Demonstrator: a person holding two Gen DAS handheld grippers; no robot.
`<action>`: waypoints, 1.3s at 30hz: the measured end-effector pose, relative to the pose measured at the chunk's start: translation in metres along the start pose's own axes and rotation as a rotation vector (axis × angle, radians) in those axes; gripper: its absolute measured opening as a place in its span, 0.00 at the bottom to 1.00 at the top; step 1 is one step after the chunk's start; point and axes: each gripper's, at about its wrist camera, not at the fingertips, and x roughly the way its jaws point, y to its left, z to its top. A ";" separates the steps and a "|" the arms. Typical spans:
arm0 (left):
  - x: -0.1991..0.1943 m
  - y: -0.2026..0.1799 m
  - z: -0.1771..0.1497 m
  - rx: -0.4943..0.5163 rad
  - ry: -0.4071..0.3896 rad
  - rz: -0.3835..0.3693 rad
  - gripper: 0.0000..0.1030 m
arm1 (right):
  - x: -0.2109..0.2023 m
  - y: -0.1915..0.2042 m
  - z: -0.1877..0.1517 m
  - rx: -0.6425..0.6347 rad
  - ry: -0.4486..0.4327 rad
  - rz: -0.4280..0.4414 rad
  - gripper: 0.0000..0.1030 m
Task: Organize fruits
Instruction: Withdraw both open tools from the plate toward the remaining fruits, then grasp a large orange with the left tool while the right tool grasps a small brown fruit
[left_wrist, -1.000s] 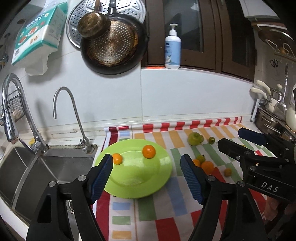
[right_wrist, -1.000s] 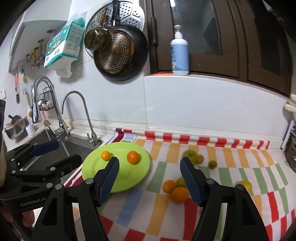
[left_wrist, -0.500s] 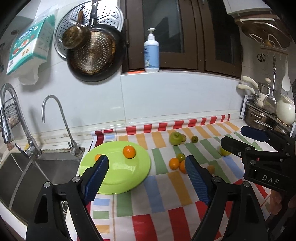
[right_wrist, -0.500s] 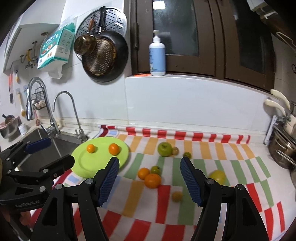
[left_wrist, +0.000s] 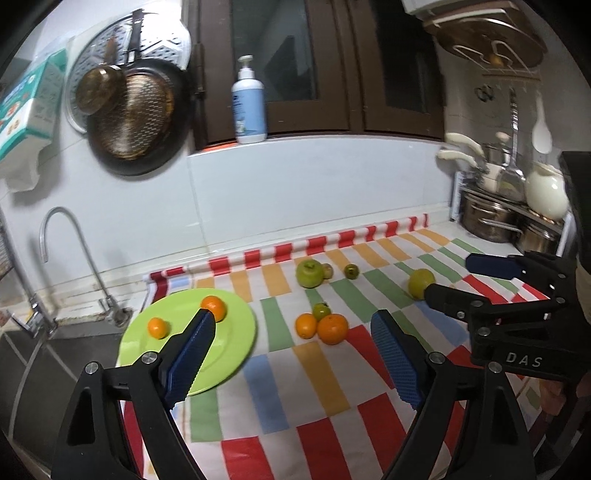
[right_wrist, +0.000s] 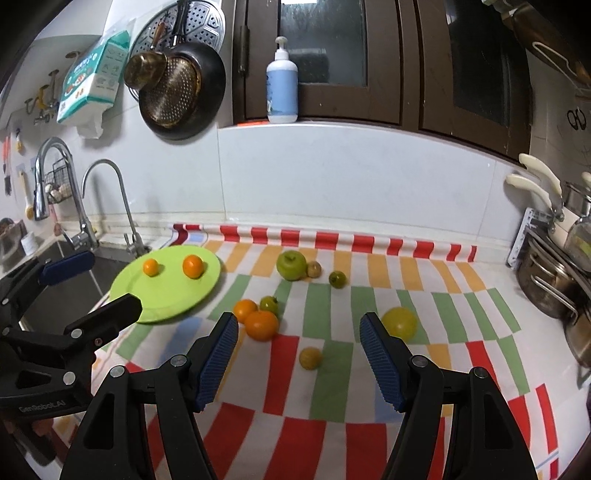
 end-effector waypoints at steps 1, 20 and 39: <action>0.002 -0.002 -0.001 0.009 0.000 -0.005 0.84 | 0.001 0.000 -0.002 -0.001 0.002 -0.003 0.67; 0.090 0.000 -0.016 0.008 0.167 -0.198 0.55 | 0.074 -0.011 -0.028 0.049 0.176 -0.010 0.53; 0.159 -0.009 -0.027 -0.116 0.345 -0.263 0.43 | 0.126 -0.024 -0.045 0.088 0.273 0.047 0.40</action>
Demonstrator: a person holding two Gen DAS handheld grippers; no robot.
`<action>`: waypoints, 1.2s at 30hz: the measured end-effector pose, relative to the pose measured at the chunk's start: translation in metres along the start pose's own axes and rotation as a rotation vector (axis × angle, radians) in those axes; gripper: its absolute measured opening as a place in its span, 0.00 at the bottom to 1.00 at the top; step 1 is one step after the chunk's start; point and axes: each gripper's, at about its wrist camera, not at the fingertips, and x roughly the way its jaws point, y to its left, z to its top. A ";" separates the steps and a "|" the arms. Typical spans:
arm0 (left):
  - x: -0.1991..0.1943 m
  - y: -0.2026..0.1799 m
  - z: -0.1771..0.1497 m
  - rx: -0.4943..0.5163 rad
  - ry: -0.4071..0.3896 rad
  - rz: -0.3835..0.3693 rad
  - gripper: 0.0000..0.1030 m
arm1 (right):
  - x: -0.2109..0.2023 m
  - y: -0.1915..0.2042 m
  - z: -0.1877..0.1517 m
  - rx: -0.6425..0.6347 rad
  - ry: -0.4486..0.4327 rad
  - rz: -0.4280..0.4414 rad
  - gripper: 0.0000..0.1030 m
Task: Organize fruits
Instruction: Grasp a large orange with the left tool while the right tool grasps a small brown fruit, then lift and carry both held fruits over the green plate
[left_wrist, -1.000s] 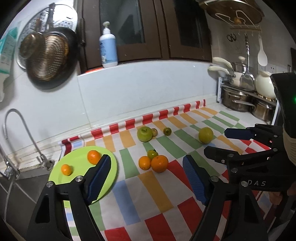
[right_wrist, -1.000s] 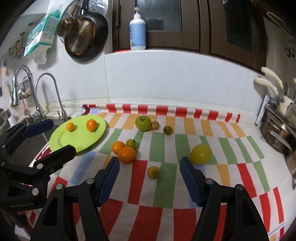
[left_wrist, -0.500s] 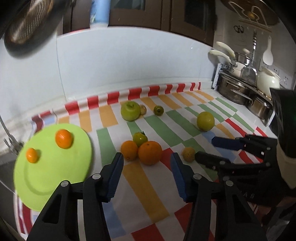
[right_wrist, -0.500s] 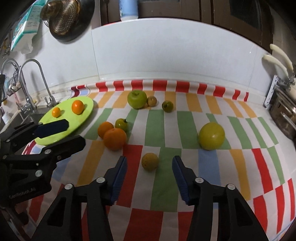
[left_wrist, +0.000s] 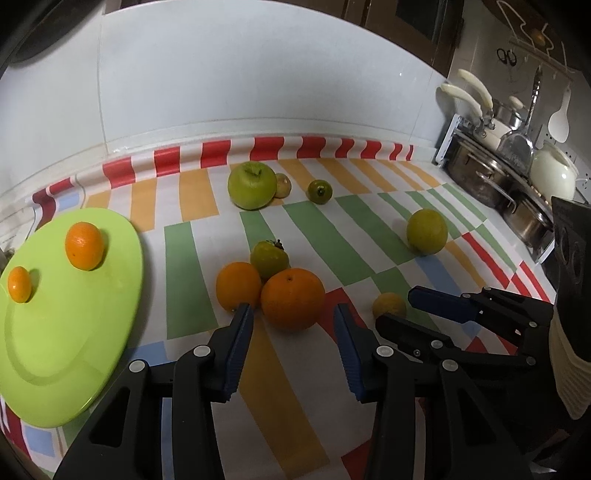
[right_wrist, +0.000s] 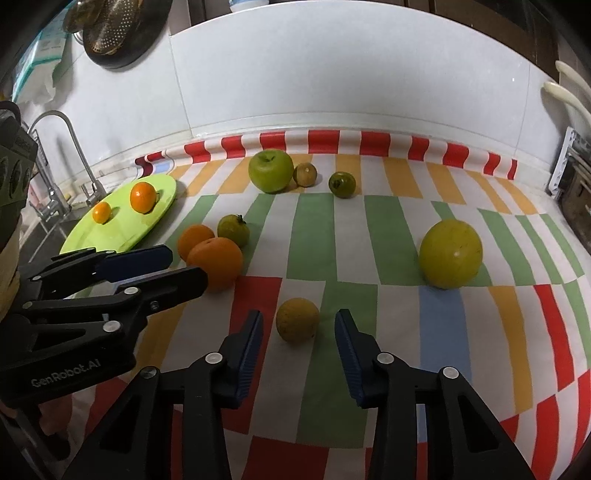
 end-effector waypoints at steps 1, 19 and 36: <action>0.002 0.000 0.000 -0.003 0.004 0.001 0.43 | 0.001 -0.001 0.000 0.002 0.000 0.002 0.40; 0.028 -0.012 0.012 0.044 0.037 0.067 0.42 | 0.001 -0.023 0.003 0.074 -0.021 0.016 0.27; 0.002 -0.017 0.015 0.062 -0.018 0.093 0.41 | -0.015 -0.019 0.010 0.064 -0.051 0.024 0.27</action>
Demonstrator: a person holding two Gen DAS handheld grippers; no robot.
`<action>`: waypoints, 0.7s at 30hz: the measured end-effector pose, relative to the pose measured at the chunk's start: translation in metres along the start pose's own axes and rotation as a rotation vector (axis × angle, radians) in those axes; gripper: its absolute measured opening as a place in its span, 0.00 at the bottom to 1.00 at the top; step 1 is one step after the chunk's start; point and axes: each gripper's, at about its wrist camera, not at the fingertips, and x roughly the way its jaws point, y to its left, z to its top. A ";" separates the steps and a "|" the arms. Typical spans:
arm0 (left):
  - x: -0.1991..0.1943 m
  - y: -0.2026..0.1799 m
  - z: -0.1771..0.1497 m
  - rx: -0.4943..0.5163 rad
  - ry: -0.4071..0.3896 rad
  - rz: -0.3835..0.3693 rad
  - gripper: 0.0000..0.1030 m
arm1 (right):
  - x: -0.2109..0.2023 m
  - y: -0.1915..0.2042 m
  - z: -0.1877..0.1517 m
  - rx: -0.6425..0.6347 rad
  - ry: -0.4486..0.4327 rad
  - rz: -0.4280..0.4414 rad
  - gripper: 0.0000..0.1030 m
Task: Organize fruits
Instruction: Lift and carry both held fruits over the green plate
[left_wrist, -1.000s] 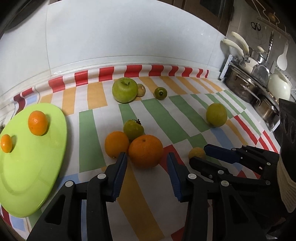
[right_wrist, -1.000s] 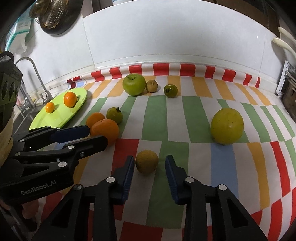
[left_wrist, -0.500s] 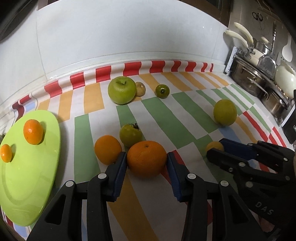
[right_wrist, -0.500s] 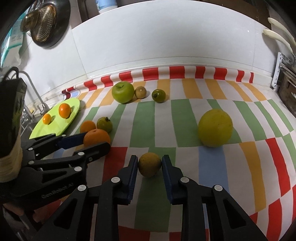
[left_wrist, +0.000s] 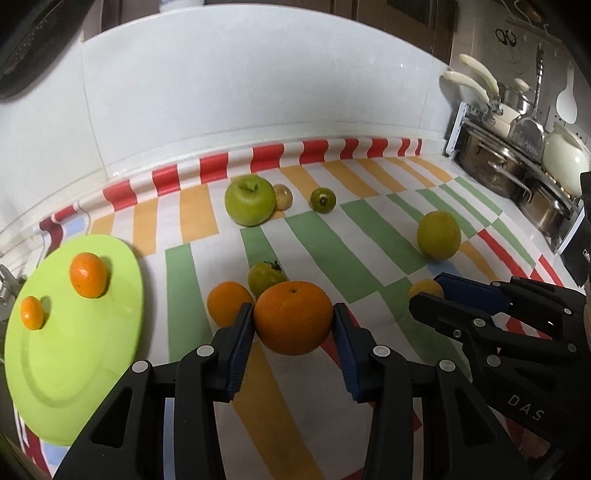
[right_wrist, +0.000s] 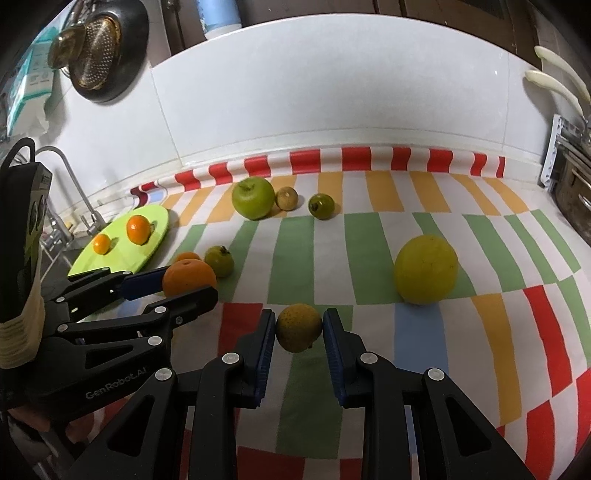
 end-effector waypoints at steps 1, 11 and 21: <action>-0.004 0.000 0.000 -0.002 -0.006 0.001 0.41 | -0.003 0.002 0.001 -0.004 -0.006 0.002 0.27; -0.049 0.004 -0.002 -0.025 -0.079 0.044 0.41 | -0.037 0.021 0.008 -0.052 -0.079 0.024 0.27; -0.093 0.013 -0.014 -0.068 -0.137 0.093 0.41 | -0.067 0.045 0.011 -0.105 -0.136 0.047 0.27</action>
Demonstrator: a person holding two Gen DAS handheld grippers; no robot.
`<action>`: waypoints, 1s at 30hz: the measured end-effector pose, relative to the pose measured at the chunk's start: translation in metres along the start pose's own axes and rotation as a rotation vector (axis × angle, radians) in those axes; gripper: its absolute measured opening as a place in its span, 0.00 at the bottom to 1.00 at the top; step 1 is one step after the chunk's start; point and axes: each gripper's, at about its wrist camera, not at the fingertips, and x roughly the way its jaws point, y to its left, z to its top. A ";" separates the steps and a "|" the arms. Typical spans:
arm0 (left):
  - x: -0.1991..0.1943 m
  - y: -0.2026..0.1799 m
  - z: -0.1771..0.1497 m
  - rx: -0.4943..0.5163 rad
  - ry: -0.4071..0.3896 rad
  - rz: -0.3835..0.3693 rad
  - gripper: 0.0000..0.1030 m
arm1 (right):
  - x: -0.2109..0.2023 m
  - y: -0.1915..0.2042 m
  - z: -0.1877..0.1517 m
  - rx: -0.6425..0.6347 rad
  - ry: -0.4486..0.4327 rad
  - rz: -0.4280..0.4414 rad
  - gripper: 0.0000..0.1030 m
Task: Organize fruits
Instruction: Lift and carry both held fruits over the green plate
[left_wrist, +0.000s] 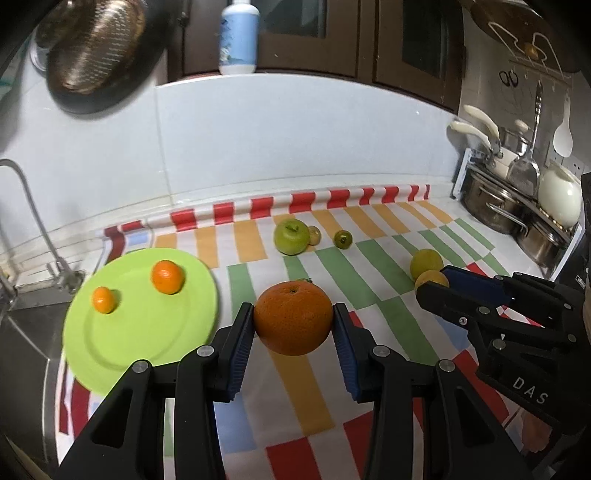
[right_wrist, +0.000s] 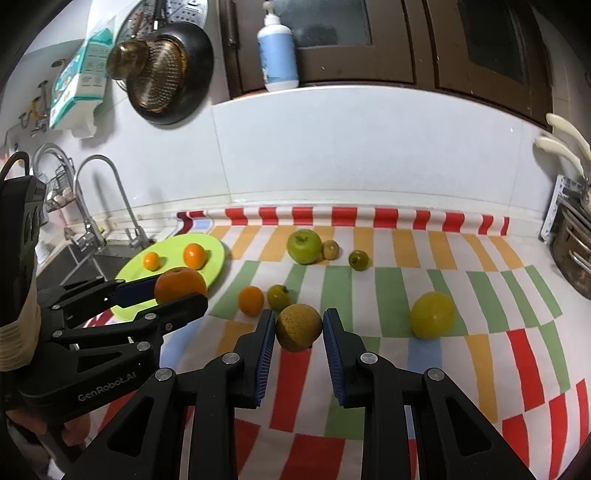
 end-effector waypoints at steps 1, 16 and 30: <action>-0.004 0.001 0.000 -0.005 -0.005 0.006 0.41 | -0.002 0.002 0.001 -0.004 -0.005 0.002 0.27; -0.057 0.032 -0.008 -0.045 -0.081 0.080 0.41 | -0.026 0.048 0.015 -0.083 -0.089 0.049 0.27; -0.085 0.077 -0.014 -0.060 -0.117 0.127 0.41 | -0.027 0.099 0.025 -0.117 -0.141 0.094 0.27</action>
